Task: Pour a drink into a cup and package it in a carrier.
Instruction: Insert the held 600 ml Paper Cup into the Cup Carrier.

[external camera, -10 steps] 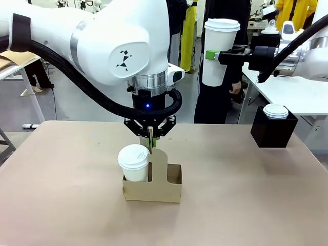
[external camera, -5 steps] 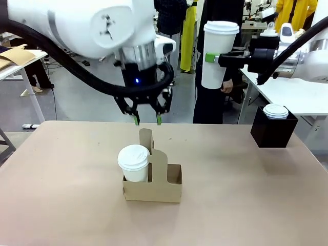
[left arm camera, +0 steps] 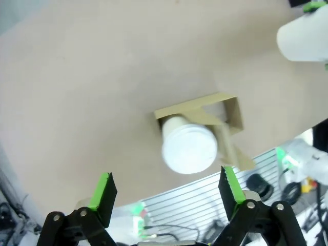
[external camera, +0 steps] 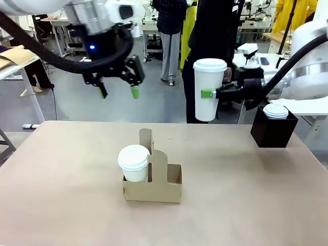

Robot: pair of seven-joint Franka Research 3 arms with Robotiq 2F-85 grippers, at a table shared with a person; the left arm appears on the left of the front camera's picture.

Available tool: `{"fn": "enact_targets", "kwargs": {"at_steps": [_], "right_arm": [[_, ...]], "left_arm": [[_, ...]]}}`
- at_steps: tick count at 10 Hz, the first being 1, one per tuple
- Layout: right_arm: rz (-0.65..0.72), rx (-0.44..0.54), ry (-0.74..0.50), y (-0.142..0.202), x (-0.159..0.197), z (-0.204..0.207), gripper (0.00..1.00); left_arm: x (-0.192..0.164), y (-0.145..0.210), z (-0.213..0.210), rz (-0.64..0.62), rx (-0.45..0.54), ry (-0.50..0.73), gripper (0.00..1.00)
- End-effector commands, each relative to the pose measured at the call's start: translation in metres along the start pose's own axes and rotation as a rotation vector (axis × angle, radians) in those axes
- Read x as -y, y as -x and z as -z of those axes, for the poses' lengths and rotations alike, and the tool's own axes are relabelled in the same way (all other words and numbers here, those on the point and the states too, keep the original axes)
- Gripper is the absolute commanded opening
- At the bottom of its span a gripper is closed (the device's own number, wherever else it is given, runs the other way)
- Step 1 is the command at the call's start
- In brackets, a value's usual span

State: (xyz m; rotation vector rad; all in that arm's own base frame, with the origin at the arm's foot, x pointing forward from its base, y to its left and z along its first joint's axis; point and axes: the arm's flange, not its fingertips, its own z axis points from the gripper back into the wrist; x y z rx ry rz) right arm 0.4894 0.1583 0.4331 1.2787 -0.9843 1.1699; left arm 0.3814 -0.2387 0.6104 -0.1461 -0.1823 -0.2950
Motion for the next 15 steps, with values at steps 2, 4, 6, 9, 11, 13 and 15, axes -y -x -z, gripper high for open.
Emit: {"fn": "enact_targets", "kwargs": {"at_steps": [2, 4, 6, 9, 11, 13, 15], "right_arm": [[-0.078, 0.005, -0.085, 0.008, -0.018, 0.014, 0.8], [-0.021, -0.015, -0.039, 0.008, -0.005, 0.009, 0.8], [-0.021, -0.015, -0.039, 0.008, -0.005, 0.009, 0.8], [-0.094, 0.012, -0.223, 0.033, -0.019, 0.032, 0.8], [-0.115, 0.049, -0.324, 0.051, -0.027, 0.06, 0.8], [-0.126, 0.043, -0.361, 0.056, -0.037, 0.079, 0.8], [-0.125, 0.061, -0.393, 0.068, -0.039, 0.093, 0.8]], "left_arm": [[-0.057, 0.026, 0.012, 0.105, 0.023, 0.086, 1.0], [-0.035, 0.026, 0.035, 0.113, 0.058, -0.075, 1.0], [-0.054, 0.018, 0.01, 0.103, 0.017, 0.027, 1.0], [-0.065, 0.025, 0.029, 0.151, 0.07, 0.019, 1.0], [-0.089, 0.036, 0.038, 0.142, 0.088, -0.012, 1.0], [-0.117, 0.042, 0.048, 0.154, 0.103, 0.002, 1.0], [-0.141, 0.051, 0.064, 0.177, 0.152, 0.035, 1.0]]}}
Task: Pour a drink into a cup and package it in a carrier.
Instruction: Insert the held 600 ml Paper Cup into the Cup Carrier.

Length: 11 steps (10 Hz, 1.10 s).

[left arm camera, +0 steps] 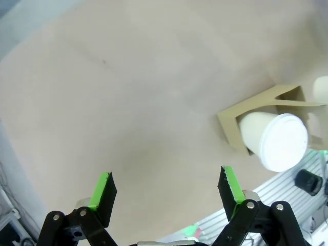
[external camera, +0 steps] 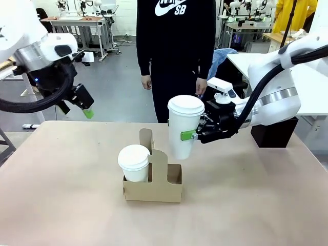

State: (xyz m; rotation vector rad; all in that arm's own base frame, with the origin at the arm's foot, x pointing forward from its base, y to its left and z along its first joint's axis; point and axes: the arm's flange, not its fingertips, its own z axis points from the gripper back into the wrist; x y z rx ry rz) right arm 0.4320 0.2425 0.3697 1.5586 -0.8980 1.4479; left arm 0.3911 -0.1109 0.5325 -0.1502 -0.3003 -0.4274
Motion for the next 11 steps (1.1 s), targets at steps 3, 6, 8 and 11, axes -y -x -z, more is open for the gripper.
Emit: {"fn": "enact_targets", "kwargs": {"at_steps": [3, 6, 8, 11], "right_arm": [[-0.011, 0.058, -0.041, 0.026, 0.008, 0.013, 0.8], [-0.004, 0.084, -0.054, 0.042, 0.006, 0.02, 0.8], [-0.011, 0.093, -0.056, 0.047, 0.005, 0.025, 0.8], [0.018, 0.096, -0.073, 0.06, 0.01, 0.036, 0.8]], "left_arm": [[-0.015, 0.024, 0.012, 0.144, 0.055, 0.085, 1.0], [-0.013, 0.018, 0.014, 0.123, 0.035, 0.045, 1.0], [-0.013, 0.018, 0.014, 0.123, 0.035, 0.045, 1.0], [-0.013, 0.018, 0.014, 0.123, 0.035, 0.045, 1.0]]}}
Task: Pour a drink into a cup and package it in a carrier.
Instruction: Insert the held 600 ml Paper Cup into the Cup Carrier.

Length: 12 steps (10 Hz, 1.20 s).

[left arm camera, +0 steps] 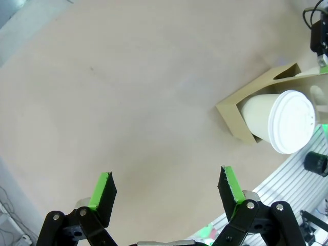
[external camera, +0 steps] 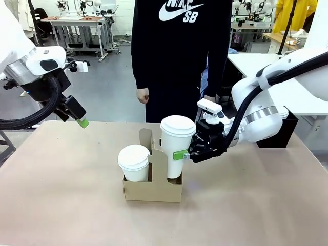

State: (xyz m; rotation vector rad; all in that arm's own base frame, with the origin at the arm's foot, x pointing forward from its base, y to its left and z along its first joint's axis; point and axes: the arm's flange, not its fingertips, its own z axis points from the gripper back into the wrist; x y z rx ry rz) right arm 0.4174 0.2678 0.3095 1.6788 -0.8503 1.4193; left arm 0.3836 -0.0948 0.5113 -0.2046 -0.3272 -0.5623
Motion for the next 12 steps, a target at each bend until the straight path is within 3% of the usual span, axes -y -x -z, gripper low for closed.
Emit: {"fn": "enact_targets", "kwargs": {"at_steps": [1, 12], "right_arm": [[-0.015, 0.022, -0.004, 0.004, 0.01, 0.009, 0.8], [0.029, -0.129, -0.061, 0.073, 0.027, 0.0, 0.8]], "left_arm": [[0.0, -0.001, -0.001, -0.004, 0.003, -0.023, 1.0], [0.0, -0.001, -0.001, -0.004, 0.003, -0.023, 1.0]]}}
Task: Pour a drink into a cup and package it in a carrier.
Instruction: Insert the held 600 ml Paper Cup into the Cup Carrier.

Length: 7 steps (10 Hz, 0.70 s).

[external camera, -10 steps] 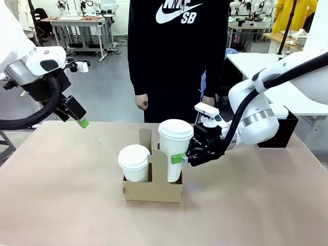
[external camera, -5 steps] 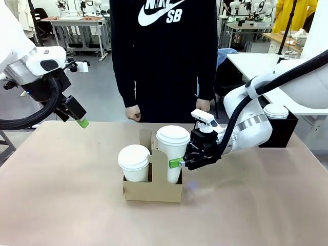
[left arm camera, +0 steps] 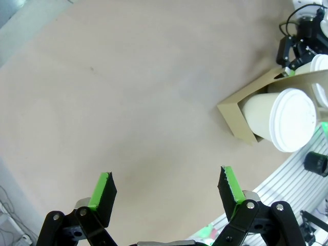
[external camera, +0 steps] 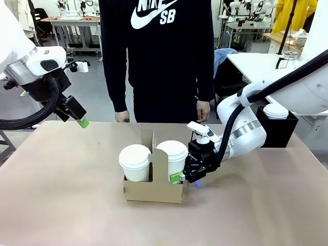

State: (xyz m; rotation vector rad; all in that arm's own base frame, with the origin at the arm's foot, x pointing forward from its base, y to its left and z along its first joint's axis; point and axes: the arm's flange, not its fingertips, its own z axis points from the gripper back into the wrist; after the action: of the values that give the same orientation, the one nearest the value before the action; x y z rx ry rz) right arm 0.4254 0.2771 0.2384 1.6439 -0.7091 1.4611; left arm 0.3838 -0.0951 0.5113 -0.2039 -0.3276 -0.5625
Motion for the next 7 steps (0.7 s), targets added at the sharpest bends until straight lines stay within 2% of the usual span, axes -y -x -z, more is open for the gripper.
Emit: {"fn": "enact_targets", "kwargs": {"at_steps": [1, 2, 3, 7], "right_arm": [[-0.056, -0.061, -0.018, 0.006, 0.007, 0.003, 0.8], [-0.064, -0.065, -0.023, 0.007, 0.008, 0.003, 0.8], [-0.086, -0.062, -0.041, 0.008, 0.008, 0.002, 1.0], [-0.098, -0.068, -0.023, -0.002, -0.003, -0.013, 1.0]], "left_arm": [[0.0, -0.001, -0.001, -0.004, 0.003, -0.022, 1.0], [0.0, -0.001, -0.001, -0.004, 0.003, -0.022, 1.0], [0.0, -0.001, -0.001, -0.004, 0.003, -0.022, 1.0], [0.0, -0.001, -0.001, -0.004, 0.003, -0.022, 1.0]]}}
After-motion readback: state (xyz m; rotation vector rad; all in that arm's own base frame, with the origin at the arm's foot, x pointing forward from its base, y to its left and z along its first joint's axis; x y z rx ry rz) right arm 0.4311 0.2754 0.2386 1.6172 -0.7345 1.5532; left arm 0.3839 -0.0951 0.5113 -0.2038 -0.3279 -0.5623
